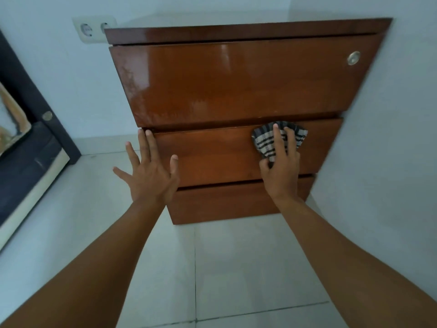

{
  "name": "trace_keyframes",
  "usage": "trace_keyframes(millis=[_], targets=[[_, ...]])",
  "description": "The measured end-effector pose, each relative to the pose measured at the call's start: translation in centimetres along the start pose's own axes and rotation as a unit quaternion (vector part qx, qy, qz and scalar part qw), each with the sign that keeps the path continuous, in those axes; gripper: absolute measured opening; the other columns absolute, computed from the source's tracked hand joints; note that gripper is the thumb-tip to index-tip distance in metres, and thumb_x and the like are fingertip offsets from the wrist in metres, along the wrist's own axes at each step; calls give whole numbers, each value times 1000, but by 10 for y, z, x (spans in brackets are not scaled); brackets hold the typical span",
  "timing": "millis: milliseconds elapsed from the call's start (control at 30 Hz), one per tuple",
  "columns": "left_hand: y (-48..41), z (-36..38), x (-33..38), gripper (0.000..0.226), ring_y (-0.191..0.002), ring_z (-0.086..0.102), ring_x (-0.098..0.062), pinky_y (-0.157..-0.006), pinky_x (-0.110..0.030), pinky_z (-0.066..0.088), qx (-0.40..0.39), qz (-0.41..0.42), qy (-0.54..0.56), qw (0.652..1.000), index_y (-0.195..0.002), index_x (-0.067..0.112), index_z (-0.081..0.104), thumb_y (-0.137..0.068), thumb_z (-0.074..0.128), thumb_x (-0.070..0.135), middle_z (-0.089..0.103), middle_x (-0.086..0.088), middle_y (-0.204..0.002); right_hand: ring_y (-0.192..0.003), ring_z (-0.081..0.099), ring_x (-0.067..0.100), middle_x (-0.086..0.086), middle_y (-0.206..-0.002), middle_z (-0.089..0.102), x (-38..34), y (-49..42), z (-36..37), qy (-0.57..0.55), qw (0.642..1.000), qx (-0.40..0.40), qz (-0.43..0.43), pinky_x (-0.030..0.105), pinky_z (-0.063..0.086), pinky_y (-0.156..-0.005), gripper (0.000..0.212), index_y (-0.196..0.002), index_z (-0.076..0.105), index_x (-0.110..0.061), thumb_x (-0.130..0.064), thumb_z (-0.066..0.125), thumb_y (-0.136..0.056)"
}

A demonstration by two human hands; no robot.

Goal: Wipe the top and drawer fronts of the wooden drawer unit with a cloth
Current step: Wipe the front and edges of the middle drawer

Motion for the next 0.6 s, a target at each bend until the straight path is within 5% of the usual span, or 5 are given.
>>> trace_keyframes(millis=[100,267,367,467,600], targets=[[-1,-8,-2,81,-160,-1,-33,-116,-76,5,-14,16,-6,1000,-166,23,-3,-102,28,63,-6,3,-174,-126,46,32,11,-153,43,-23,0,-14,-62,996,37,-47,38,44,-101,73,-154,41,-19,-4,59,-85],[-10,-27,-4,82,-158,15,-33,-117,-75,10,-17,47,-11,999,-164,20,18,-95,26,63,18,-3,-172,-119,51,30,15,-147,47,-109,-17,-34,-72,976,103,-177,35,45,-96,63,-151,45,-13,-10,54,-89],[-13,-34,-8,75,-158,16,-33,-116,-74,17,-24,69,-13,997,-162,18,22,-98,32,55,21,-3,-171,-124,49,30,9,-156,39,-167,-32,-14,8,975,83,-207,46,40,-102,65,-154,40,-25,-19,51,-91],[-10,-31,-11,71,-158,14,-34,-115,-72,24,-46,79,-10,996,-165,20,12,-103,36,46,10,0,-174,-148,25,35,2,-170,14,-189,-28,26,139,957,-12,-253,64,19,-117,68,-161,19,-35,-26,41,-97],[-14,-29,-19,71,-156,19,-34,-115,-71,23,-39,99,-35,994,-165,22,11,-104,34,48,10,-1,-174,-156,5,31,-1,-171,3,-160,-24,46,188,942,-37,-275,65,6,-119,66,-162,9,-35,-42,38,-102]])
Point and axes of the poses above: each hand's wrist, its own y-axis away from the middle knuckle, its own z-axis out of the palm, x = y × z, the point moved 3 cm from there along -y, towards the middle knuckle
